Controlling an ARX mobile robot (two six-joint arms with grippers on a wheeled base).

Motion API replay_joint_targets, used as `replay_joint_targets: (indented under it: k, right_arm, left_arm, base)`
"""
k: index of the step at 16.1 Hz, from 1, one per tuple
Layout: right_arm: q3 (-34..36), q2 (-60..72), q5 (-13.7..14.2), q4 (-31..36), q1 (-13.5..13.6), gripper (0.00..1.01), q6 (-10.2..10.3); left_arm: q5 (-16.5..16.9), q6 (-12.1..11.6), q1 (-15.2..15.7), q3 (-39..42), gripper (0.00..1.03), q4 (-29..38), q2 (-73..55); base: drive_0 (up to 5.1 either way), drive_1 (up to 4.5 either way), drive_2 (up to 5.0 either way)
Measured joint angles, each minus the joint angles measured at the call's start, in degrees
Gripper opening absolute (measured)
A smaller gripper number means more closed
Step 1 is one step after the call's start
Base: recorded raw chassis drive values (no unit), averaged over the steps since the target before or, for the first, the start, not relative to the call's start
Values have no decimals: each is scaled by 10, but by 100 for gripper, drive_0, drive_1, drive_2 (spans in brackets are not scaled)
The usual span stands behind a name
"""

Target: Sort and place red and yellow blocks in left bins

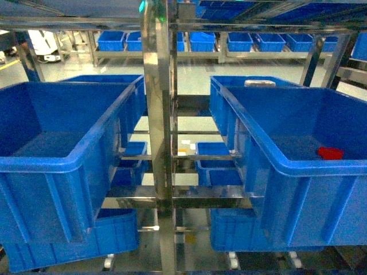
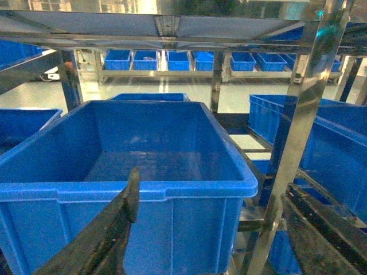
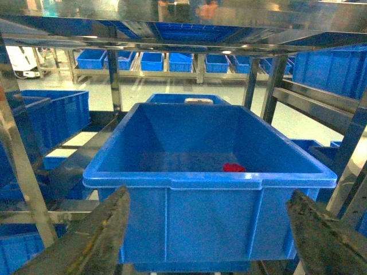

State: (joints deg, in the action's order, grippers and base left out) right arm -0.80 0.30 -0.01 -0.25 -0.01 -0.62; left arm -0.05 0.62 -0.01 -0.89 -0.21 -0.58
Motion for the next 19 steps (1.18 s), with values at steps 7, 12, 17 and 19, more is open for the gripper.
replay_joint_targets:
  k: [7, 12, 17, 19]
  right_arm:
    - [0, 0, 0, -2, 0, 98, 0]
    - [0, 0, 0, 0, 0, 98, 0]
    - [0, 0, 0, 2, 0, 98, 0]
    - [0, 0, 0, 1, 0, 98, 0]
  left_arm:
    - [0, 0, 0, 0, 98, -3, 0]
    - [0, 0, 0, 0, 98, 0, 0]
    - [0, 0, 0, 0, 98, 2, 0]
    - [0, 0, 0, 0, 98, -1, 0]
  base:
    - [0, 0, 0]
    - [-1, -169, 167]
    - [-2, -422, 418]
    - [-5, -429, 420]
